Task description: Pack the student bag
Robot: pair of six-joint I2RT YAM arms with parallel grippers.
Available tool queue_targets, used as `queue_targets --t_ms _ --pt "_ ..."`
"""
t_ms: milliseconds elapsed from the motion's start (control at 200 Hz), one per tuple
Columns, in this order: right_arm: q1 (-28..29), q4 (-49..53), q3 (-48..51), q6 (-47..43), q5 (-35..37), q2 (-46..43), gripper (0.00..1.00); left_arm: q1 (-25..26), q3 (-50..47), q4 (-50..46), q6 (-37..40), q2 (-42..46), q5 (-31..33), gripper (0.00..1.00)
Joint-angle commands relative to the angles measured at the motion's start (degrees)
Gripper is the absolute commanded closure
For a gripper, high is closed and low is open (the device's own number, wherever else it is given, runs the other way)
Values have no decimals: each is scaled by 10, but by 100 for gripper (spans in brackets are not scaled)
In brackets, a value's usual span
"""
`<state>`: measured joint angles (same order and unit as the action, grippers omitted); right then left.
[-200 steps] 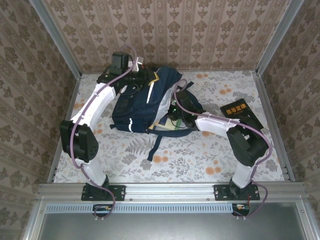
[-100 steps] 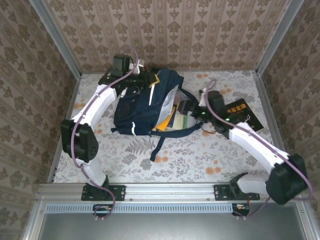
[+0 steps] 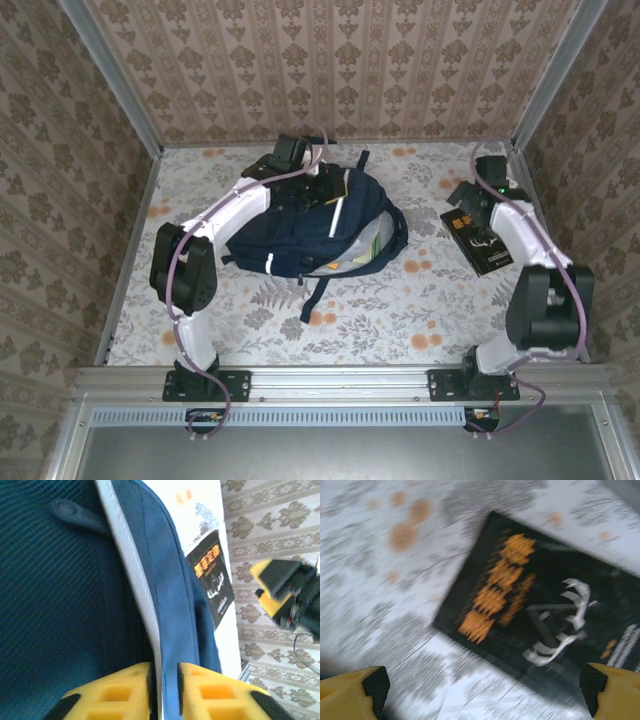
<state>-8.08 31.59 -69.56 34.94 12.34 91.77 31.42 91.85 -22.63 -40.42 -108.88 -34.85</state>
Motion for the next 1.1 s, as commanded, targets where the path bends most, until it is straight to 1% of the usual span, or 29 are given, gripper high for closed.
queue_targets --t_ms 0,70,125,195,320,435,495,605,705,810,920,980,1060,1095 --pt "-43 69 -85 -37 44 82 0 -6 -7 -37 54 36 38 58" --pt "-65 82 -138 -50 32 134 0 -7 -9 -60 75 61 67 50" --pt "-78 88 -177 -67 28 166 0 -8 -20 -64 81 80 77 47" --pt "-93 105 -226 -95 1 215 0 -10 -39 -62 82 106 78 46" --pt "-115 156 -303 -124 -82 308 0 -11 -71 -52 85 137 73 46" --pt "-122 171 -312 -131 -143 344 1 -13 -81 -51 94 150 78 45" --pt "-120 173 -301 -130 -158 346 2 -13 -80 -44 95 149 72 46" --pt "-117 156 -245 -109 -185 321 4 -12 -68 -38 90 135 50 52" --pt "-108 138 -184 -81 -215 279 5 -12 -68 -32 87 132 41 53" --pt "-92 91 -92 -42 -251 211 4 -12 -72 -27 84 132 37 53" --pt "-77 38 10 26 -297 138 4 -12 -78 -17 73 127 28 53" --pt "-61 15 65 60 -304 92 4 -12 -80 -14 69 123 23 53" --pt "-34 -5 125 80 -308 36 4 -10 -81 -13 67 119 20 53" --pt "-24 -37 151 85 -314 15 4 -9 -82 -12 66 118 19 53"
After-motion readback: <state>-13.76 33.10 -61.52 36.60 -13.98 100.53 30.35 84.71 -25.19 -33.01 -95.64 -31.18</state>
